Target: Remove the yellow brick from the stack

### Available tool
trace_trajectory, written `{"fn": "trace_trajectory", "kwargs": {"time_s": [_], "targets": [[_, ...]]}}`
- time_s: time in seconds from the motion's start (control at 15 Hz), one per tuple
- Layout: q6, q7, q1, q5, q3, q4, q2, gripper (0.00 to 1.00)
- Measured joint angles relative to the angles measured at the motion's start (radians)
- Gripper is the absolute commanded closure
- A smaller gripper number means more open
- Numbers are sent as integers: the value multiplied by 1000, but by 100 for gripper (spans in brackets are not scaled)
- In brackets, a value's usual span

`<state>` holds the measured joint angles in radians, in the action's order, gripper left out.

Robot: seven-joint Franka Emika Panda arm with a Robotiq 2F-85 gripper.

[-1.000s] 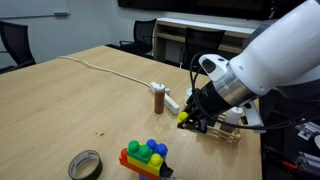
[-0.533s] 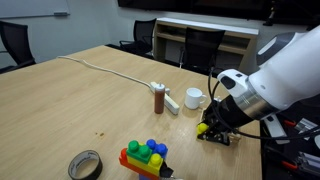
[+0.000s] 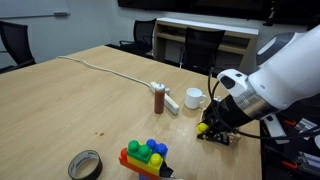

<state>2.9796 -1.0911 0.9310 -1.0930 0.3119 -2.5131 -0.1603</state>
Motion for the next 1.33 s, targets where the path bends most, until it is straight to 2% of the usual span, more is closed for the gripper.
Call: {"fn": "trace_trajectory", "kwargs": {"time_s": [0.33,1.0,1.07,1.13,1.33], "targets": [[48,0,0,0,0,40,-94,90],[398,76,-80,0,-4,123,-373,90],[416,85,-87,-1,-7,131,-384,54],[418,92,-94,-2,-11,134,-386,38],[417,103,-112,-3,-25,137,-400,19]]}}
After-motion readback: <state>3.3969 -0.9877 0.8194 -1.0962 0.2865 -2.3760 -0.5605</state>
